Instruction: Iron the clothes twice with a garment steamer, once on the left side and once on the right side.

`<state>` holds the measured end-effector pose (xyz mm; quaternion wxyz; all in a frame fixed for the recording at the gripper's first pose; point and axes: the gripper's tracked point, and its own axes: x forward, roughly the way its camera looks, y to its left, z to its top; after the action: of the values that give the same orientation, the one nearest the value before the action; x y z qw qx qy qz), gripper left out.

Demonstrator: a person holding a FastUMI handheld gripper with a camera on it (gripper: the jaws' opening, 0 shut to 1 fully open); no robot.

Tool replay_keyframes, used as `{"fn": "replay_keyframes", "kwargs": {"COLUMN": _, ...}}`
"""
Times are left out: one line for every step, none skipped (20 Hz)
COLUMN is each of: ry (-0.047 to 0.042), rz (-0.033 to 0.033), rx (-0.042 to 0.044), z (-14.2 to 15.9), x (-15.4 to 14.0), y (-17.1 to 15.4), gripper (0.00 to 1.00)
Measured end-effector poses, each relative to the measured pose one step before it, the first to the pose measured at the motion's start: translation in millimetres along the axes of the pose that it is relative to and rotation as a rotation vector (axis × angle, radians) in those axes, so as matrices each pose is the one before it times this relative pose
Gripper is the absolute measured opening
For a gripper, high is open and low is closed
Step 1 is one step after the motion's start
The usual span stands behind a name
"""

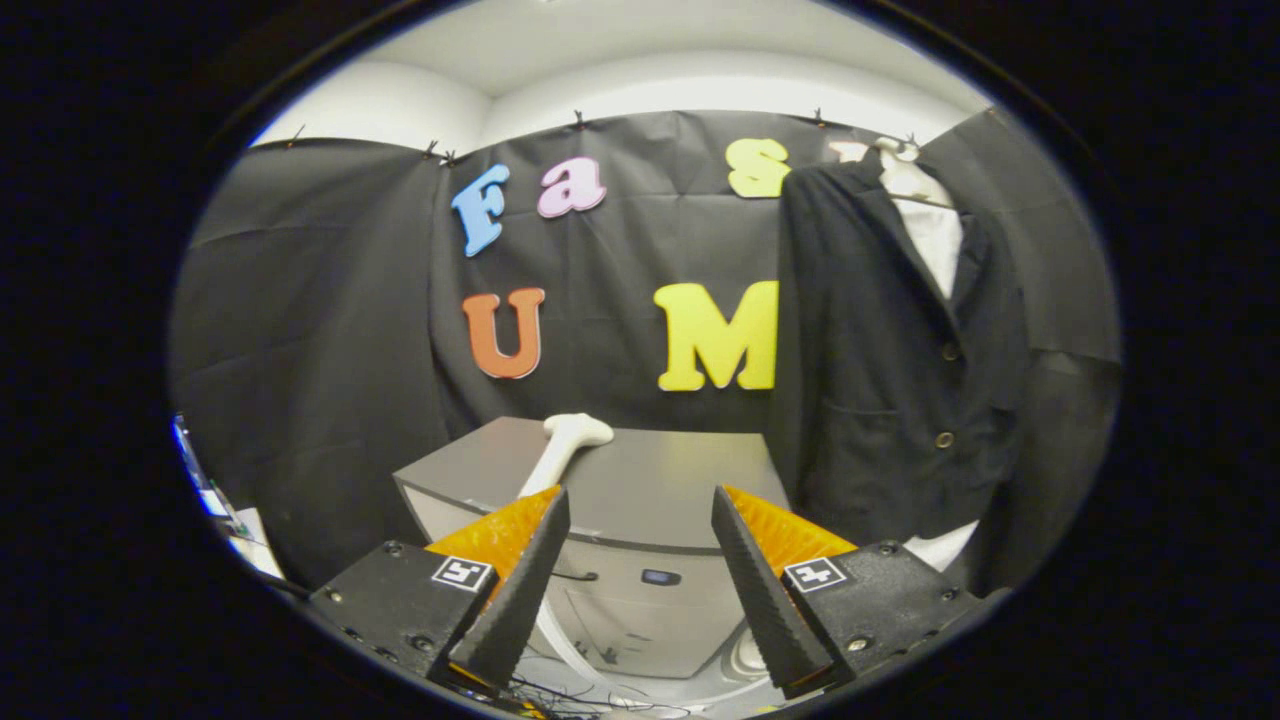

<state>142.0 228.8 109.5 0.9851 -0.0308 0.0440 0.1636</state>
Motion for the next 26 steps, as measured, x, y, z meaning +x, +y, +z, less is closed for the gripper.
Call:
{"fn": "replay_keyframes", "kwargs": {"ry": 0.01880, "rz": 0.02376, "rx": -0.00450, "z": -1.37, "x": 16.06, "y": 11.47, "gripper": 0.92}}
{"fn": "replay_keyframes", "kwargs": {"ry": 0.01677, "rz": 0.02001, "rx": -0.00413, "z": 0.73, "x": 15.54, "y": 11.16, "gripper": 0.92}}
{"fn": "replay_keyframes", "kwargs": {"ry": 0.01988, "rz": 0.01482, "rx": -0.00483, "z": -1.77, "x": 17.57, "y": 8.60, "gripper": 0.92}}
{"fn": "replay_keyframes", "kwargs": {"ry": 0.02388, "rz": 0.01391, "rx": -0.00353, "z": -1.27, "x": 17.13, "y": 8.00, "gripper": 0.92}}
{"fn": "replay_keyframes", "kwargs": {"ry": 0.02291, "rz": 0.01511, "rx": -0.00315, "z": 0.32, "x": 16.80, "y": 7.67, "gripper": 0.92}}
{"fn": "replay_keyframes", "kwargs": {"ry": 0.02484, "rz": 0.00741, "rx": -0.00282, "z": -2.08, "x": 15.74, "y": 7.03, "gripper": 0.92}}
{"fn": "replay_keyframes", "kwargs": {"ry": 0.02425, "rz": 0.00202, "rx": -0.00409, "z": -1.71, "x": 16.35, "y": 4.75, "gripper": 0.92}}
{"fn": "replay_keyframes", "kwargs": {"ry": 0.02225, "rz": 0.00134, "rx": -0.00706, "z": -0.78, "x": 16.93, "y": 4.12, "gripper": 0.92}}
{"fn": "replay_keyframes", "kwargs": {"ry": 0.02138, "rz": -0.00323, "rx": -0.01564, "z": -1.01, "x": 16.99, "y": 3.70, "gripper": 0.92}}
{"fn": "replay_keyframes", "kwargs": {"ry": 0.02109, "rz": -0.00403, "rx": -0.02011, "z": -1.65, "x": 15.56, "y": 2.88, "gripper": 0.91}}
{"fn": "replay_keyframes", "kwargs": {"ry": 0.01026, "rz": -0.00500, "rx": -0.02061, "z": 0.23, "x": 13.08, "y": 1.39, "gripper": 0.91}}
{"fn": "replay_keyframes", "kwargs": {"ry": 0.01291, "rz": -0.01137, "rx": -0.01045, "z": 0.36, "x": 14.82, "y": -0.29, "gripper": 0.91}}
{"fn": "replay_keyframes", "kwargs": {"ry": 0.01758, "rz": -0.00575, "rx": 0.00499, "z": -0.52, "x": 10.46, "y": 0.38, "gripper": 0.90}}
{"fn": "replay_keyframes", "kwargs": {"ry": 0.01839, "rz": 0.00320, "rx": 0.01228, "z": -0.10, "x": 10.99, "y": 1.13, "gripper": 0.89}}
{"fn": "replay_keyframes", "kwargs": {"ry": 0.01607, "rz": -0.00146, "rx": 0.01170, "z": 0.51, "x": 8.29, "y": -0.67, "gripper": 0.89}}
{"fn": "replay_keyframes", "kwargs": {"ry": 0.02446, "rz": -0.00721, "rx": 0.00800, "z": -0.93, "x": 7.65, "y": -1.55, "gripper": 0.88}}
{"fn": "replay_keyframes", "kwargs": {"ry": 0.02671, "rz": -0.00497, "rx": 0.00359, "z": -1.56, "x": 6.95, "y": -1.57, "gripper": 0.82}}
{"fn": "replay_keyframes", "kwargs": {"ry": 0.02740, "rz": 0.00596, "rx": 0.01207, "z": -4.73, "x": 7.86, "y": 0.88, "gripper": 0.79}}
{"fn": "replay_keyframes", "kwargs": {"ry": -0.01903, "rz": 0.00611, "rx": 0.01872, "z": 3.14, "x": -3.25, "y": 1.21, "gripper": 0.74}}
{"fn": "replay_keyframes", "kwargs": {"ry": 0.02107, "rz": 0.01635, "rx": 0.02122, "z": -2.58, "x": 2.62, "y": 2.92, "gripper": 0.70}}
{"fn": "replay_keyframes", "kwargs": {"ry": -0.02364, "rz": -0.00375, "rx": 0.01001, "z": 0.51, "x": -2.77, "y": -0.34, "gripper": 0.64}}
{"fn": "replay_keyframes", "kwargs": {"ry": 0.00487, "rz": -0.00569, "rx": 0.00386, "z": 0.24, "x": 0.02, "y": -1.42, "gripper": 0.63}}
{"fn": "replay_keyframes", "kwargs": {"ry": 0.00919, "rz": 0.00002, "rx": -0.01946, "z": -0.30, "x": 1.97, "y": 2.21, "gripper": 0.63}}
{"fn": "replay_keyframes", "kwargs": {"ry": -0.00137, "rz": -0.00256, "rx": 0.01805, "z": -1.34, "x": 1.57, "y": 1.05, "gripper": 0.62}}
{"fn": "replay_keyframes", "kwargs": {"ry": 0.00514, "rz": 0.00538, "rx": 0.03040, "z": 2.52, "x": -1.93, "y": 3.88, "gripper": 0.56}}
{"fn": "replay_keyframes", "kwargs": {"ry": 0.00750, "rz": 0.00302, "rx": 0.00765, "z": 0.22, "x": 0.10, "y": 0.59, "gripper": 0.51}}
